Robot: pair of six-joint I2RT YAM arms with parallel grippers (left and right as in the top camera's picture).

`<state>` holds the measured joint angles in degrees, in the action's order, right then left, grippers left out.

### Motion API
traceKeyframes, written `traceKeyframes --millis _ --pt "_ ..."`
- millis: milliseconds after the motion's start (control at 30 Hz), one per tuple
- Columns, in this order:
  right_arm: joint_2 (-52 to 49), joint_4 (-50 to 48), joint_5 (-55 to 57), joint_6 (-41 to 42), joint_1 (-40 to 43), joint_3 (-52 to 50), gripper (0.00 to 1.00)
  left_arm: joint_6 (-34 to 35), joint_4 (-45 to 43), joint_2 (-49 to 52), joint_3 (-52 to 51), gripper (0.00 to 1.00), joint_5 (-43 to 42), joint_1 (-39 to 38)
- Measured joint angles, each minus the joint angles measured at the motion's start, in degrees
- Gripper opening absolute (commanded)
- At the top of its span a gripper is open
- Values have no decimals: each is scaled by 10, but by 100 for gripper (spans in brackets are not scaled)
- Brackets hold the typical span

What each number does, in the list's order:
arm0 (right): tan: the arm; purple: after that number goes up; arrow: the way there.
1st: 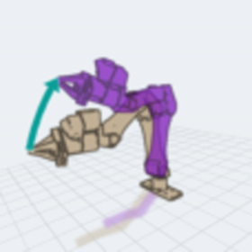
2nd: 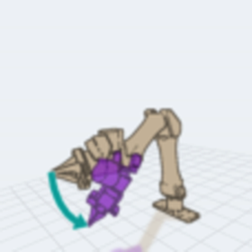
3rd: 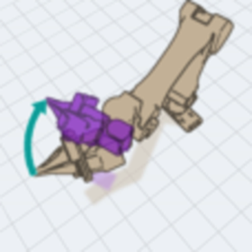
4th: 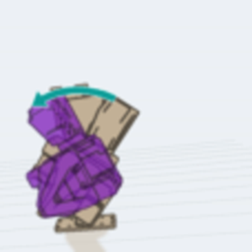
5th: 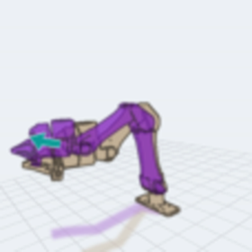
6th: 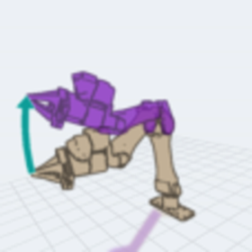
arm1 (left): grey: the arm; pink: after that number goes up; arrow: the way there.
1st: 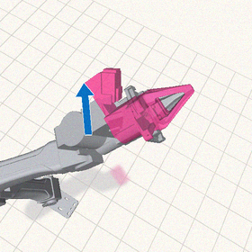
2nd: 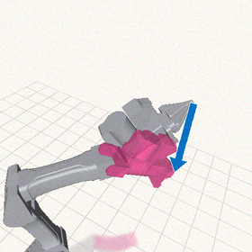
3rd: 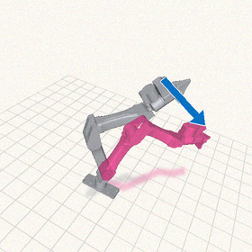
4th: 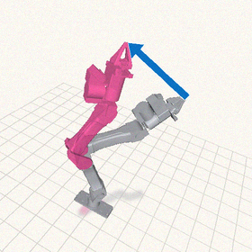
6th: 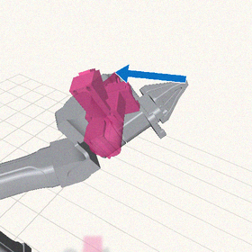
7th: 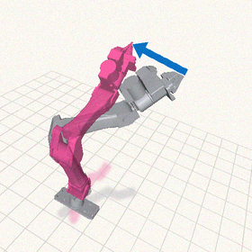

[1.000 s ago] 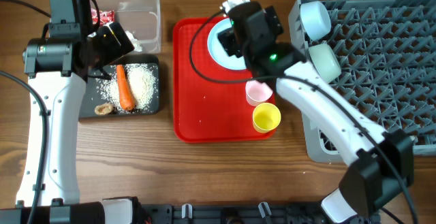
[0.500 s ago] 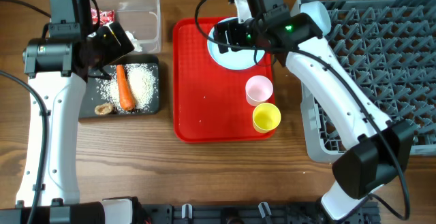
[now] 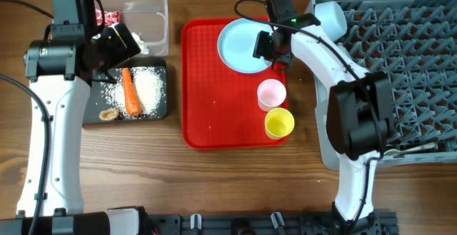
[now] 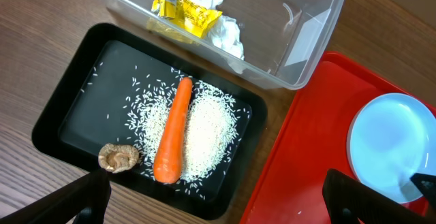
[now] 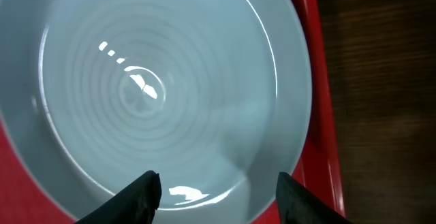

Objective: Sort waste into correct bins and load items into the dishwasher rack
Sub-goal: 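Lift the plate and carry it right toward the dish rack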

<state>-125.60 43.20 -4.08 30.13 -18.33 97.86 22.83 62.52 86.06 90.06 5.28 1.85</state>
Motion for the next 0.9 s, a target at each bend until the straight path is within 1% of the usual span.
traceKeyframes --millis 133,200,233,267,300,367,433,533,667,800,900 --pt "-18 -4 -2 17 1 0 49 0 0 0 0 100 0 0" --pt "-18 -4 -2 24 2 0 43 0 0 0 0 100 0 0" --pt "-18 -8 -2 32 4 0 38 0 0 0 0 100 0 0" --pt "-18 -15 -6 35 6 0 38 0 0 0 0 100 0 0" --pt "-18 -22 -9 37 8 0 37 0 0 0 0 100 0 0" --pt "-18 -25 -17 37 12 0 41 0 0 0 0 100 0 0" --pt "-14 -20 -20 40 14 0 43 0 0 0 0 100 0 0" --pt "8 24 -18 59 19 0 43 0 0 0 0 100 0 0" --pt "21 49 -15 82 30 0 44 0 0 0 0 100 0 0" --pt "21 57 -9 96 39 0 43 0 0 0 0 100 0 0" --pt "21 56 -8 98 38 -2 39 0 0 0 0 100 0 0"
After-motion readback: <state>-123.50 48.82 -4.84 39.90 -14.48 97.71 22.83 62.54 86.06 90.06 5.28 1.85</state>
